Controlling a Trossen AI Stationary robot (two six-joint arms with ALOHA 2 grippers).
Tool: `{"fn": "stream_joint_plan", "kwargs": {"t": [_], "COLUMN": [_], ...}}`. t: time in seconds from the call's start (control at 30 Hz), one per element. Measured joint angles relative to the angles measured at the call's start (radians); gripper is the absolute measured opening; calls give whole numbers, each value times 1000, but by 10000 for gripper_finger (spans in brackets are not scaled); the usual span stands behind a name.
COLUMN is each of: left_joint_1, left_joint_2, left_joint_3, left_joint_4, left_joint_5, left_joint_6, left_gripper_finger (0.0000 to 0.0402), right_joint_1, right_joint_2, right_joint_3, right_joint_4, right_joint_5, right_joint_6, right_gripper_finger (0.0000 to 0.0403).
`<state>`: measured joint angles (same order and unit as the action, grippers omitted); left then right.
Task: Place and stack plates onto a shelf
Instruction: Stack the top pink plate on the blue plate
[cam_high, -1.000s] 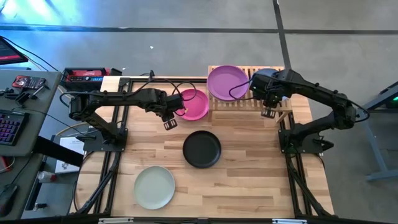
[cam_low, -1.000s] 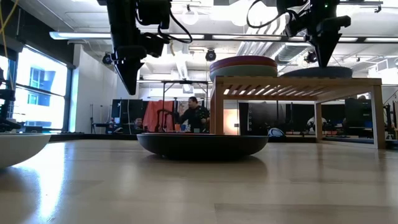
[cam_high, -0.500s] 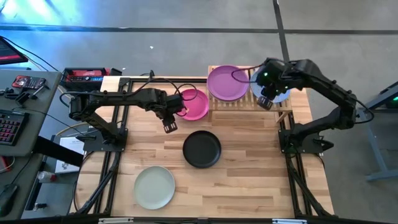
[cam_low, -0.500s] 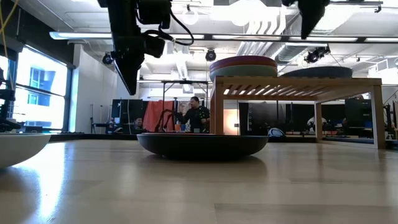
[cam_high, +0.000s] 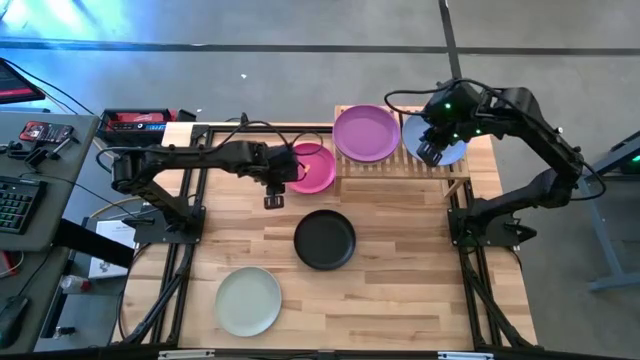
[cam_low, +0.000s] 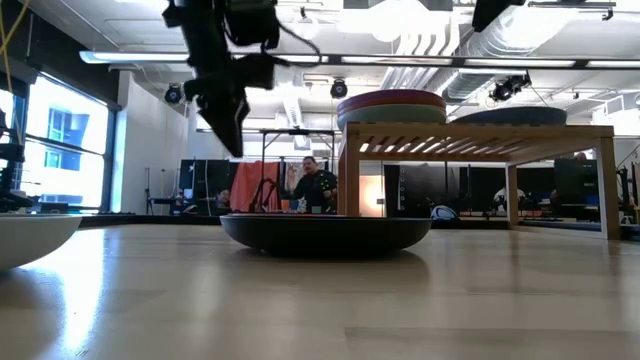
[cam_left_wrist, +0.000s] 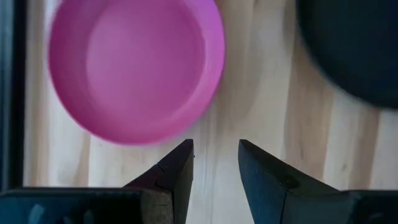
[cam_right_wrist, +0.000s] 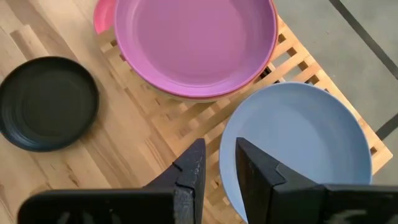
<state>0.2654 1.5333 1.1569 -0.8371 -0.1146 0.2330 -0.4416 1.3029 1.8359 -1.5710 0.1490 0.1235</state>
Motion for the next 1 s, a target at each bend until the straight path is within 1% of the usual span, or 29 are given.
{"fn": "stream_joint_plan", "kwargs": {"t": [0.1,0.23,0.47,0.6,0.8,1.0], "left_joint_1": [16,31,47,51,58,69], "left_joint_2": [0,0,0,6,50,118], "left_joint_3": [-45,-98,-152,-179,-180,-180], "left_joint_4": [16,62,185,212,265,302], "left_joint_5": [0,-8,-10,-10,-10,-11], "left_joint_6": [13,69,257,343,396,400], "left_gripper_finger": [117,117,117,117,117,117], "right_joint_1": [0,0,0,0,0,0], "right_joint_2": [0,0,0,0,0,0], "right_joint_3": [0,0,0,0,0,-1], "right_joint_4": [0,0,1,1,3,4], "right_joint_5": [0,0,0,0,1,1], "right_joint_6": [0,-18,-34,-26,2,12], "right_gripper_finger": [64,64,64,64,64,64]}}
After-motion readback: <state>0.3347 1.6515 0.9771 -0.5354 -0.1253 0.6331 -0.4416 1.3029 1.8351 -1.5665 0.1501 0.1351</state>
